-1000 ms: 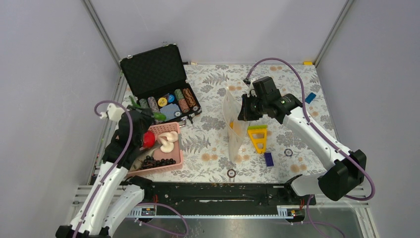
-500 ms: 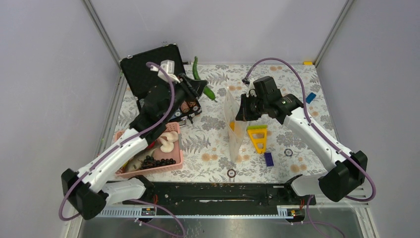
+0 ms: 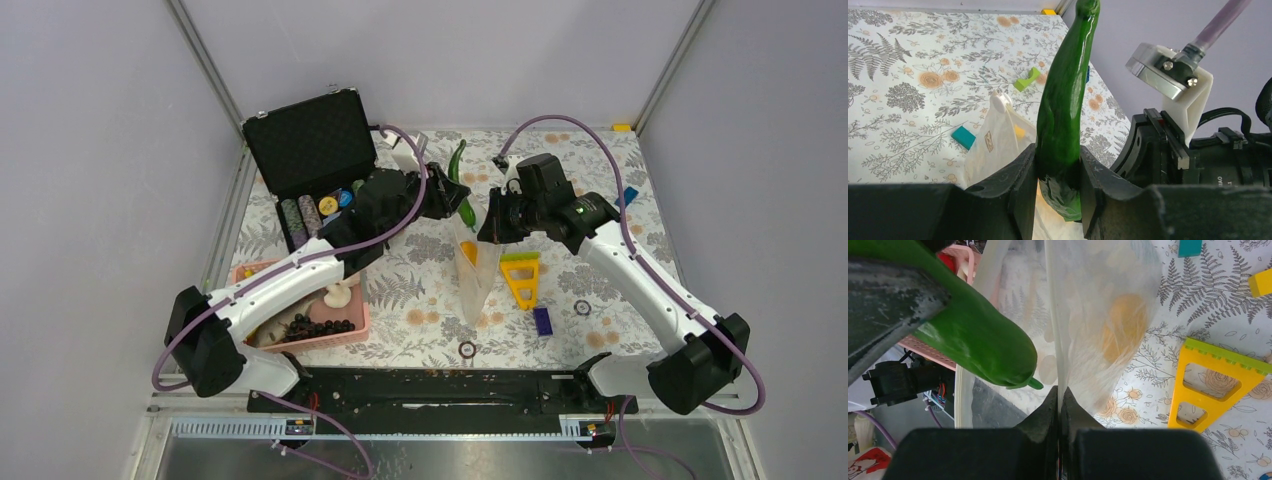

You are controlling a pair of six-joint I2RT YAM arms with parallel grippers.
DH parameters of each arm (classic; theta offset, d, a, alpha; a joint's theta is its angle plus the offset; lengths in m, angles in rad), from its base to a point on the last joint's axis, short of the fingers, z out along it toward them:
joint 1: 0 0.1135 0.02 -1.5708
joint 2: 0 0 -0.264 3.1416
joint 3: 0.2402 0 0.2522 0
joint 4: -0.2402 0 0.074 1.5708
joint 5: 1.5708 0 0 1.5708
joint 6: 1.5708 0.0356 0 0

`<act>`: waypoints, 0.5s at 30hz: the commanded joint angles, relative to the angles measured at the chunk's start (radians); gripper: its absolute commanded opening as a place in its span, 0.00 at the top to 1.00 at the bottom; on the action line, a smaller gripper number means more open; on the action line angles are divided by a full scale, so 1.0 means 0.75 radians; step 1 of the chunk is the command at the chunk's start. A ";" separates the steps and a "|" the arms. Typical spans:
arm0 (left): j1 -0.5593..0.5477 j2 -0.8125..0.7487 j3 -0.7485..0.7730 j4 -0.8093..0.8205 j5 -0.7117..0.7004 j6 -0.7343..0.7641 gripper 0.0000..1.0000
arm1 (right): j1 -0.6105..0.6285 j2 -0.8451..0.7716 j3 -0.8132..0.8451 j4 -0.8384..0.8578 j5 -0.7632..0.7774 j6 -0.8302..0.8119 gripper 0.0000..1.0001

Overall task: Place the food in the zip-top bag and seal the zipper
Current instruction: Place the fake vegetable in the zipper food storage bag.

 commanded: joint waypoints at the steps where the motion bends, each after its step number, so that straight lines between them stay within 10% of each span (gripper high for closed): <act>1: -0.033 -0.012 -0.002 0.066 -0.006 0.042 1.00 | -0.009 -0.031 0.001 0.025 0.055 -0.005 1.00; 12: -0.169 -0.089 -0.129 0.006 -0.104 0.093 0.68 | -0.009 -0.030 -0.003 0.027 0.100 0.022 0.98; 15: -0.179 -0.102 -0.122 -0.012 -0.080 0.104 0.41 | -0.011 -0.034 -0.004 0.025 0.099 0.025 0.97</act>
